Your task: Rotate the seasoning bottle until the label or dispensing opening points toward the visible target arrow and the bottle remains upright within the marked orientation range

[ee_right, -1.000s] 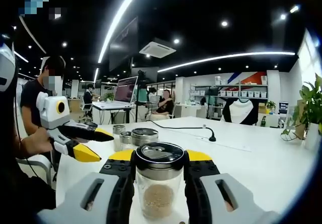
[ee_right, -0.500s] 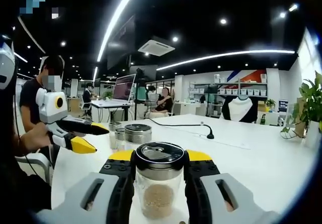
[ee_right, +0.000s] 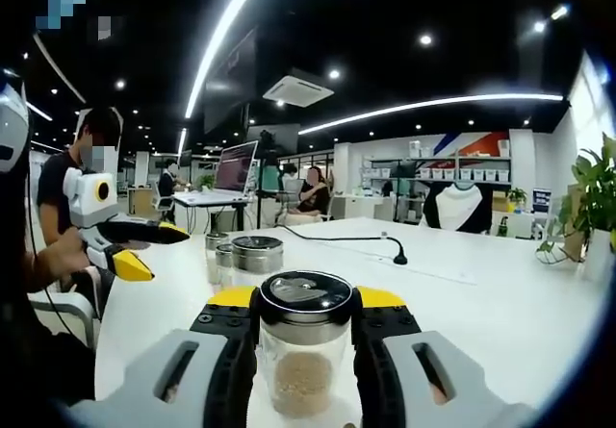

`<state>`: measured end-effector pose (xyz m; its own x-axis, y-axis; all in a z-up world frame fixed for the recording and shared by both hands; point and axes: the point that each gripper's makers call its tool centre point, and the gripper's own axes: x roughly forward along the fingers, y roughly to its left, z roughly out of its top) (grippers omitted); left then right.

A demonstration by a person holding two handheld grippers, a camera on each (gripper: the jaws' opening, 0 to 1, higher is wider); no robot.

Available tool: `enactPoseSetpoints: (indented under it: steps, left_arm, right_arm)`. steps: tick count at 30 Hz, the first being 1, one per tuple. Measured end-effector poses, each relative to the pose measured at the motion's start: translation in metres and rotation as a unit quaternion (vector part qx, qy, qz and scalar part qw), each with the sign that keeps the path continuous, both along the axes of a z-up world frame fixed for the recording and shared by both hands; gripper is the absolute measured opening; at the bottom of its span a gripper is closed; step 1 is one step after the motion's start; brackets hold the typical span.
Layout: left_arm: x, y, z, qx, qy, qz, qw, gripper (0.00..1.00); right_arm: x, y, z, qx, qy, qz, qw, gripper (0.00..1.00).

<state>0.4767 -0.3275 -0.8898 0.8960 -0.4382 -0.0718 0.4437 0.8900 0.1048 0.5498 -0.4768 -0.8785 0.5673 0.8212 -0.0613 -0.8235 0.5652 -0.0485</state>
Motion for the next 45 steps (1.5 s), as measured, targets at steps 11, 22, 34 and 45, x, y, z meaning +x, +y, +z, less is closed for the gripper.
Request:
enactPoseSetpoints:
  steps: [11, 22, 34, 45]
  left_arm:
    - [-0.003, 0.013, -0.008, -0.017, 0.026, 0.008, 0.9995, 0.84]
    - [-0.004, 0.023, -0.011, -0.005, 0.032, 0.021, 0.9993, 0.84]
    - [-0.007, 0.027, -0.016, 0.0, 0.041, 0.03, 0.9987, 0.84]
    - [-0.008, 0.03, -0.014, 0.003, 0.04, 0.033, 0.9987, 0.84]
  right_arm:
    - [0.012, -0.003, 0.0, -0.004, 0.003, 0.022, 0.9997, 0.35]
    - [0.029, -0.012, 0.0, -0.011, 0.012, 0.03, 0.9994, 0.36]
    - [0.026, -0.023, -0.007, -0.035, 0.017, 0.011, 0.9992, 0.35]
    - [0.023, -0.034, -0.01, -0.042, 0.019, -0.006, 0.9989, 0.33]
